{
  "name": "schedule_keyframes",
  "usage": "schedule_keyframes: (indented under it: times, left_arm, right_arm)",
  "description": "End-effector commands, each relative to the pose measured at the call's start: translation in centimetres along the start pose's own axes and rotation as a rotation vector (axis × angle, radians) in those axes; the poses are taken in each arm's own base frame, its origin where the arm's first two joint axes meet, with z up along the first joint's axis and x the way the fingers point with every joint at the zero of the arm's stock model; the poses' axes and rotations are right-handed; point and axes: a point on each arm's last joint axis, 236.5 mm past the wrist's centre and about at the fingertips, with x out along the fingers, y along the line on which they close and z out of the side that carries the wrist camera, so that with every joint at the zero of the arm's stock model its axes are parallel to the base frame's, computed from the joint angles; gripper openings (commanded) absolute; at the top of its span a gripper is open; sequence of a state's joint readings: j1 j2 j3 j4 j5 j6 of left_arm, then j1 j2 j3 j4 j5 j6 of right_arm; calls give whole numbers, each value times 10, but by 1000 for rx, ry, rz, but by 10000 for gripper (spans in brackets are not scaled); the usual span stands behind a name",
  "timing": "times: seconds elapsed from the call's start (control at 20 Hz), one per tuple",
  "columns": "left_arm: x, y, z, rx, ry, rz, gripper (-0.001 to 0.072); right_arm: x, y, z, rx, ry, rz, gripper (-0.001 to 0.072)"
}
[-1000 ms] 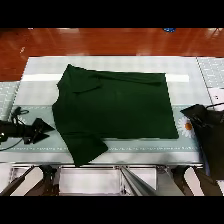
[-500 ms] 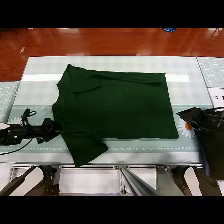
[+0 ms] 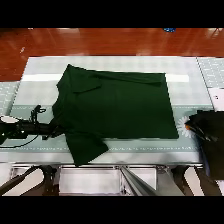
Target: Fold the shirts.
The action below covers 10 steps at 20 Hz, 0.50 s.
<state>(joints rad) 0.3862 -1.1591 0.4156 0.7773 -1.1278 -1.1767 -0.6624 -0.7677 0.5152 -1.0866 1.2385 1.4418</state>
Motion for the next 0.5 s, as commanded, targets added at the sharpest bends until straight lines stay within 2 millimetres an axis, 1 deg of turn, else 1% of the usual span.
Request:
schedule_keyframes:
  times: [0.0,0.05,0.1,0.15,0.25,0.35,0.45]
  left_arm:
    - [-3,-9,2,24,10,-19,18]
    - [-3,-9,2,27,9,-18,19]
    - [-3,-8,3,27,4,-16,19]
    - [-3,-8,5,26,-1,-14,19]
    - [-3,-8,5,23,-3,-14,19]
    - [-3,-8,5,15,-4,-14,19]
    - [-3,-7,7,15,-11,-11,18]
  right_arm:
    - [22,-22,-36,80,203,-17,407]
    - [29,-20,-47,83,266,9,407]
    - [36,-23,-53,104,304,11,407]
    - [42,-26,-56,123,329,10,407]
    - [53,-30,-53,155,341,14,407]
    - [61,-31,-55,156,369,17,407]
    - [70,-27,-53,151,371,28,407]
